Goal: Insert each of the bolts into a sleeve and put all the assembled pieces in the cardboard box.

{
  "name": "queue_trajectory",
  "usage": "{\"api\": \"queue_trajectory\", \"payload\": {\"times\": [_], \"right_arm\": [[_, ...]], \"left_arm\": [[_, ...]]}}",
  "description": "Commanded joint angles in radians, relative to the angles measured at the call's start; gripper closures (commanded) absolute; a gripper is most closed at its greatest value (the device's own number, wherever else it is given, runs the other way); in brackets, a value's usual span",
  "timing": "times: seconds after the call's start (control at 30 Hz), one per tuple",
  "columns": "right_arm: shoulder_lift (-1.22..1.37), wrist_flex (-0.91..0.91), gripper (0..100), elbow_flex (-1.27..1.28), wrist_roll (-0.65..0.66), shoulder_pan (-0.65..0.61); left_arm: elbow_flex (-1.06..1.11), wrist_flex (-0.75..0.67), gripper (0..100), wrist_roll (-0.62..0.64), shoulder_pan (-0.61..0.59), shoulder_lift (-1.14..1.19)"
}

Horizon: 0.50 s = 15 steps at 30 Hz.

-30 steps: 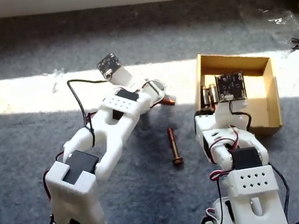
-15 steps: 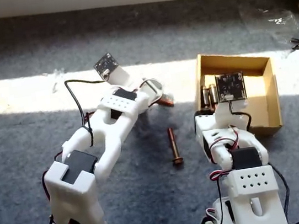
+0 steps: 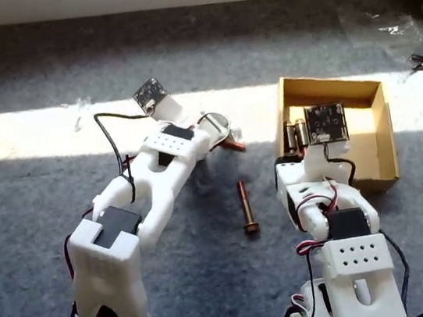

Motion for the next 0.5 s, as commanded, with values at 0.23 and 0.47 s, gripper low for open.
{"api": "queue_trajectory", "payload": {"times": [0.23,0.47], "right_arm": [[-0.018,-0.031,99.0,-0.010,0.000,0.010],[-0.018,-0.031,99.0,-0.010,0.026,0.010]], "left_arm": [[-0.137,0.150,77,0.009,-0.016,0.035],[-0.137,0.178,99,0.009,-0.031,0.035]]}}
